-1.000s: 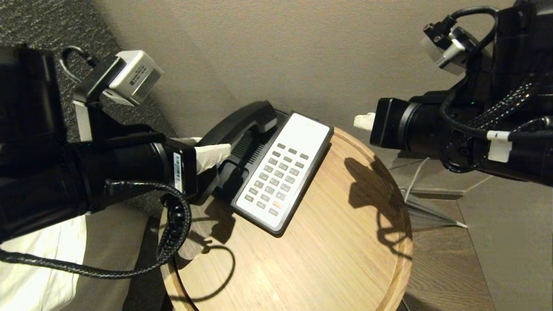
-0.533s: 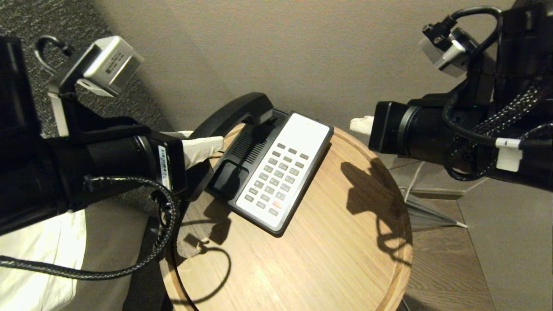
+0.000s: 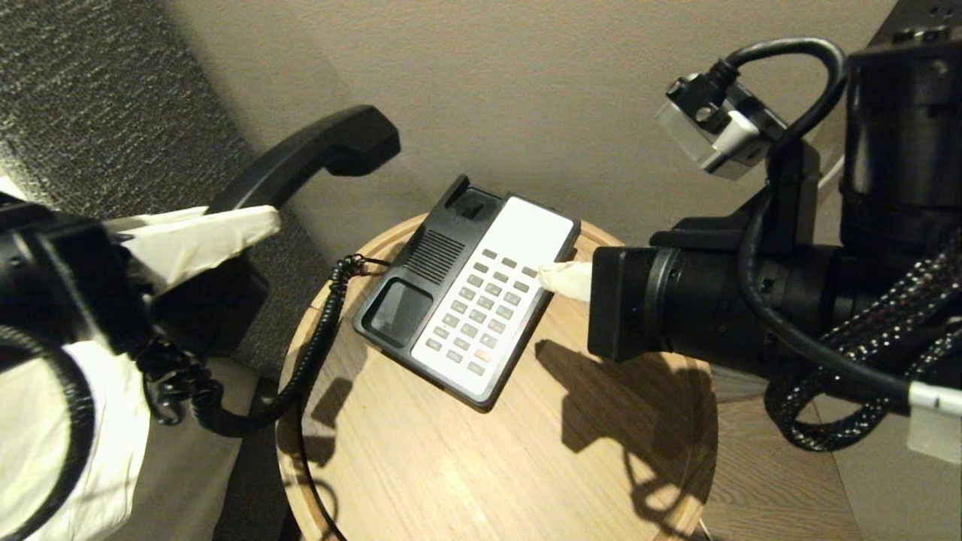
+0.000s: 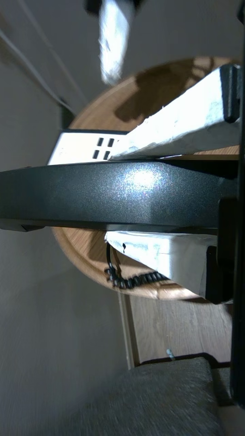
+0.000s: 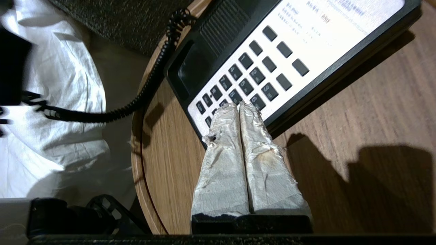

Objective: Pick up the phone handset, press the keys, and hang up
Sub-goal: Put the handset back

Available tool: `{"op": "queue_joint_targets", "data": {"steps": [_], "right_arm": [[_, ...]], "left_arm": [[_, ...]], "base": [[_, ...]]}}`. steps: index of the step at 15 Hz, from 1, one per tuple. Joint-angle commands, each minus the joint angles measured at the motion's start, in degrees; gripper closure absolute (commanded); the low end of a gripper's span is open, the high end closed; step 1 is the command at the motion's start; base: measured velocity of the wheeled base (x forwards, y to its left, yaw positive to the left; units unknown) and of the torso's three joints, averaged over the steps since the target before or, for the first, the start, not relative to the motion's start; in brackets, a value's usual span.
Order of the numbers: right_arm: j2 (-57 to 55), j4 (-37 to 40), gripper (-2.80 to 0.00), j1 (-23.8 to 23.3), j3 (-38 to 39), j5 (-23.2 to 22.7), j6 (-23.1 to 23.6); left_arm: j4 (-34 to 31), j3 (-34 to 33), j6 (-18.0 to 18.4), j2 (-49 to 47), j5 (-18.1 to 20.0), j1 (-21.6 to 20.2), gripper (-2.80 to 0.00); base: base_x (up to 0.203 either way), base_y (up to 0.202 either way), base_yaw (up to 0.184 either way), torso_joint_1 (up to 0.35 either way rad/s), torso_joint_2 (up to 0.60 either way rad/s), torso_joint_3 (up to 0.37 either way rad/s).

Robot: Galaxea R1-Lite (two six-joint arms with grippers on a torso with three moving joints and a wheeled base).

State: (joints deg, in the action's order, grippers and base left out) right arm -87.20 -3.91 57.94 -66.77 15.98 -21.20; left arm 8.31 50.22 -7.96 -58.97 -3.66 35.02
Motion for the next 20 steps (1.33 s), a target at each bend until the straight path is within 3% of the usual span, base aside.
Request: {"op": "queue_joint_targets", "data": {"steps": [1,4,7,20], "right_arm": [[-0.74,-0.04,0.0,0.69,1.02,0.1,-0.16],[-0.24,-0.05,0.0,0.61,3.79,0.25,-0.16],[-2.24,-0.56,0.0,0.87,4.23,0.02,-0.16],[-8.08,-0.92,0.0,1.04,2.08,-0.08,-0.07]], "left_arm": [[0.13,-3.15,-1.86,9.38,0.25,-2.56,0.0],[-0.02,-4.73,-4.17,15.68,2.66,-6.06,0.0],[0.04,-2.68,-4.43,15.81,3.74,-6.89,0.0],[0.04,-5.4,-6.28,17.75,4.71,-6.89,0.0]], "base": [[0.0,0.0,0.0,0.0,0.0,0.0],[0.0,0.0,0.0,0.0,0.0,0.0],[0.0,0.0,0.0,0.0,0.0,0.0],[0.0,0.0,0.0,0.0,0.0,0.0]]}}
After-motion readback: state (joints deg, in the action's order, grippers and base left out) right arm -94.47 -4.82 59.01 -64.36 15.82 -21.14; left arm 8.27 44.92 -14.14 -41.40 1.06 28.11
